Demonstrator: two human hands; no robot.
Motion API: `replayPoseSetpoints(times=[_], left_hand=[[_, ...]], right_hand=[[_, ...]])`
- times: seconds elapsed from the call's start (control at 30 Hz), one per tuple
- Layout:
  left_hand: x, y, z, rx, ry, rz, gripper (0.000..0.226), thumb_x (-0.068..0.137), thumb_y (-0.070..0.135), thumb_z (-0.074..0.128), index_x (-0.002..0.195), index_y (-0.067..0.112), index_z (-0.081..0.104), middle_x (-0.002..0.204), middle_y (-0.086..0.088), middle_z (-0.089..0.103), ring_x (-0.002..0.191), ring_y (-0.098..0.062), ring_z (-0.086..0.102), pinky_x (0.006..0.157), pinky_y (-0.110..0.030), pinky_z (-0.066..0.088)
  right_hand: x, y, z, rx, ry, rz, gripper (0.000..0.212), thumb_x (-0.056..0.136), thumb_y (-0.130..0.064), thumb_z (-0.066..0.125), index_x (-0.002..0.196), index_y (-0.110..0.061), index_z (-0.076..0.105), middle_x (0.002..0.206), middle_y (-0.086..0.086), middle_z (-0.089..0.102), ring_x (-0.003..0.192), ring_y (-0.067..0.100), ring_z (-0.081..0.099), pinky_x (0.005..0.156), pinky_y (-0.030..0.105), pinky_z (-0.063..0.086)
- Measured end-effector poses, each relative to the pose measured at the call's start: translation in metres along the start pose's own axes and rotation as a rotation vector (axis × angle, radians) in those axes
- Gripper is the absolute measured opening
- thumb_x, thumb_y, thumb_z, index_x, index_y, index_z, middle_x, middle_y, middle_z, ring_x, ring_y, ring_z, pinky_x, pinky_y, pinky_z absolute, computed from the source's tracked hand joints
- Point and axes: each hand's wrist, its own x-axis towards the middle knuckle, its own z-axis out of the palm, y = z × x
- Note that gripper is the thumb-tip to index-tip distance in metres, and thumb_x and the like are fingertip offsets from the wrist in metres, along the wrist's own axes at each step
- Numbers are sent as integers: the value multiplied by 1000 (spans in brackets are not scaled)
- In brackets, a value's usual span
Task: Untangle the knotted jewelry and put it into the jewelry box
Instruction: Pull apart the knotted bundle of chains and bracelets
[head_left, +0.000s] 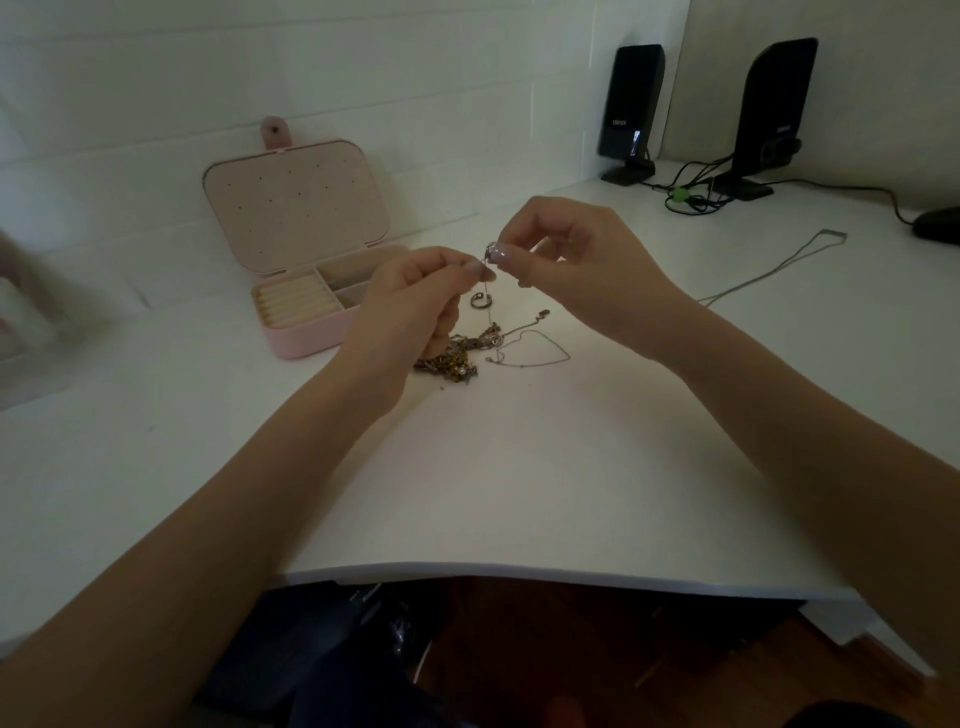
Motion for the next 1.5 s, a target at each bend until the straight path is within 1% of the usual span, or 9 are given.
replayPoseSetpoints(times=[0.13, 0.3, 0.47, 0.63, 0.83, 0.97, 1.2, 1.4, 1.5], left_hand=[[1, 2, -2, -79, -48, -72, 22, 95, 17, 51, 74, 15, 59, 53, 8, 24, 43, -7, 19, 37, -17, 16], [1, 3, 0, -125, -65, -120, 35, 92, 14, 52, 58, 23, 53, 52, 9, 24, 44, -7, 17, 37, -17, 15], [0, -6, 4, 179, 94, 108, 25, 77, 24, 71, 63, 24, 51, 48, 11, 31, 45, -8, 25, 43, -20, 23], [-4, -9, 5, 325, 215, 305, 23, 86, 23, 68, 75, 20, 48, 48, 7, 37, 42, -4, 29, 44, -16, 26], [-5, -10, 4, 444, 235, 461, 10, 90, 17, 60, 81, 18, 54, 46, 7, 33, 43, -7, 29, 47, -16, 24], [-3, -13, 3, 417, 238, 445, 15, 90, 17, 59, 76, 20, 54, 43, 9, 35, 42, -6, 30, 46, -15, 23], [-6, -13, 3, 437, 192, 425, 17, 83, 18, 65, 83, 26, 50, 44, 9, 33, 41, -8, 27, 45, -14, 24], [-1, -12, 6, 360, 161, 287, 21, 77, 21, 71, 62, 27, 58, 42, 12, 31, 41, -5, 26, 46, -14, 23], [1, -7, 6, 211, 105, 144, 21, 71, 26, 60, 49, 26, 59, 43, 10, 32, 42, -7, 26, 44, -21, 21]], right_hand=[[-1, 1, 1, 20, -7, 0, 11, 87, -18, 68, 85, -8, 66, 79, -8, 64, 72, 42, 57, 64, 32, 44], [0, 1, 1, 53, -8, 6, 9, 87, -17, 69, 84, -9, 66, 80, -5, 64, 71, 44, 56, 64, 36, 43], [-1, 2, 2, 73, -30, 13, 10, 87, -16, 68, 85, -7, 65, 84, 8, 66, 72, 42, 58, 67, 49, 49], [-2, 1, 3, 61, -68, 28, 9, 87, -13, 68, 87, -4, 66, 81, 4, 70, 70, 13, 63, 74, 35, 53], [-2, 0, 1, 82, -82, 38, 12, 88, -13, 68, 89, -1, 66, 77, 3, 67, 68, 10, 61, 71, 27, 52], [-2, -2, 2, 93, -90, 39, 12, 88, -11, 67, 90, 0, 65, 73, -2, 66, 64, 3, 60, 67, 17, 50], [-2, -2, 3, 96, -79, 58, 11, 88, -12, 68, 88, -1, 65, 72, 0, 67, 65, 6, 60, 66, 19, 51], [-3, -5, 2, 106, -71, 77, 7, 88, -10, 67, 84, -5, 64, 69, -2, 66, 59, 1, 59, 62, 13, 46], [-3, -4, 2, 88, -69, 77, 9, 88, -11, 67, 86, -3, 64, 71, -1, 66, 62, 3, 59, 65, 16, 50]])
